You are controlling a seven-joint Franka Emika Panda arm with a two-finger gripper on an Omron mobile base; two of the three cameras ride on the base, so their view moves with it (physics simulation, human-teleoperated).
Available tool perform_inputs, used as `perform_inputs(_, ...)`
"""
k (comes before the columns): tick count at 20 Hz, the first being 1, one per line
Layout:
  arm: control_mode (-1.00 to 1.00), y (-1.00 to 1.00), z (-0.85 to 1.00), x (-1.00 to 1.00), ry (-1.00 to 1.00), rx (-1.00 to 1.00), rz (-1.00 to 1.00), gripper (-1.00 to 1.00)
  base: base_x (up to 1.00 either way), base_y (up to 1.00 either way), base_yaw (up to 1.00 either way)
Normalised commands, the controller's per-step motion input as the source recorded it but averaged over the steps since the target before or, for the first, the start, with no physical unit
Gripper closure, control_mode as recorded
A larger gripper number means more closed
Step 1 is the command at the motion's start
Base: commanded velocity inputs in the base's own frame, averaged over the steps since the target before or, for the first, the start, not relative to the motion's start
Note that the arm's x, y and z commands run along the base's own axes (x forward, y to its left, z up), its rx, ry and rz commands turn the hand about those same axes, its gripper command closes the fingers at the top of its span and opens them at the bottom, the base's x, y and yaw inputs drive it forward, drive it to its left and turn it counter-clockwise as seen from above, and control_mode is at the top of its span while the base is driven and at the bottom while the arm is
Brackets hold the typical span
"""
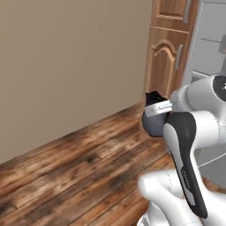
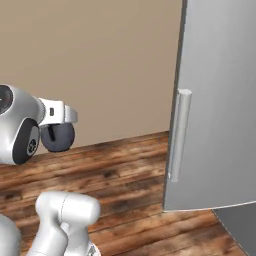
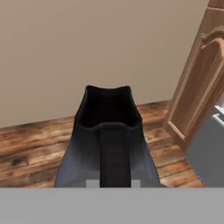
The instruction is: Move the apple and pickle from the top shelf to the second highest shelf to make space. Then, place the pitcher from the counter on the cleared top shelf.
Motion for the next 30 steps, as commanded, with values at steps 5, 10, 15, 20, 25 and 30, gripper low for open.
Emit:
perform_inputs(5, 1.00, 0.00, 0.00, 0.00, 0.00, 0.00, 0.00, 1.00, 0.54, 0.59, -0.20)
perform_inputs(10, 1.00, 0.00, 0.00, 0.00, 0.00, 0.00, 0.00, 1.00, 0.38, 0.48, -0.34)
perform_inputs(15, 1.00, 0.00, 0.00, 0.00, 0.00, 0.00, 0.00, 1.00, 0.34, 0.41, -0.46)
perform_inputs(20, 1.00, 0.00, 0.00, 0.00, 0.00, 0.00, 0.00, 1.00, 0.40, 0.46, -0.51)
perform_inputs(25, 1.00, 0.00, 0.00, 0.00, 0.00, 0.00, 0.00, 1.00, 0.48, 0.44, -0.52)
perform_inputs(30, 1.00, 0.00, 0.00, 0.00, 0.00, 0.00, 0.00, 1.00, 0.58, 0.41, -0.52)
